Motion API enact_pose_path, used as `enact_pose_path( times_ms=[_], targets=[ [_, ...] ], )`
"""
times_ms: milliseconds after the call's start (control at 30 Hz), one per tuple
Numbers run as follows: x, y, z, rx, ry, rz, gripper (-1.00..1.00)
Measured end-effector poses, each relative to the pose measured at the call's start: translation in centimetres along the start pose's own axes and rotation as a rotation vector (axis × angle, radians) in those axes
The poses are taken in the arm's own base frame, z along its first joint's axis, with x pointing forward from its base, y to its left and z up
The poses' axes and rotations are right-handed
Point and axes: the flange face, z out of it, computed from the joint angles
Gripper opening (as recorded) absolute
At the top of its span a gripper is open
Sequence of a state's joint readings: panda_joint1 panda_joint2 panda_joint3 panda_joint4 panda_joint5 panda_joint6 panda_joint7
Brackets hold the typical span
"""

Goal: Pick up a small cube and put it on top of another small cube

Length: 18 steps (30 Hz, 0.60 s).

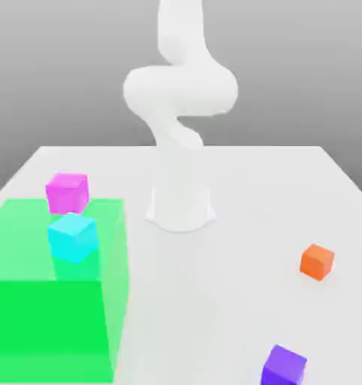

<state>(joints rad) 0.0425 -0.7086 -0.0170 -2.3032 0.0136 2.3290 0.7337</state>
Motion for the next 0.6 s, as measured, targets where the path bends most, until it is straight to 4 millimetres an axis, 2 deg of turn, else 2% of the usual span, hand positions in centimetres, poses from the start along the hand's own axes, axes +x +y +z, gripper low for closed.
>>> enact_pose_path(
  times_ms=[133, 300, 467, 600],
  targets=[
    [-1.2, -1.0, 7.6, -0.03, -0.118, -0.118, 0.0],
    [-4.2, -1.6, 16.6, -0.066, -0.254, -0.264, 0.0],
    [-8.8, -1.3, 25.0, -0.103, -0.382, -0.413, 0.0],
    [-13.5, -0.4, 31.1, -0.133, -0.482, -0.541, 0.0]
  ],
)
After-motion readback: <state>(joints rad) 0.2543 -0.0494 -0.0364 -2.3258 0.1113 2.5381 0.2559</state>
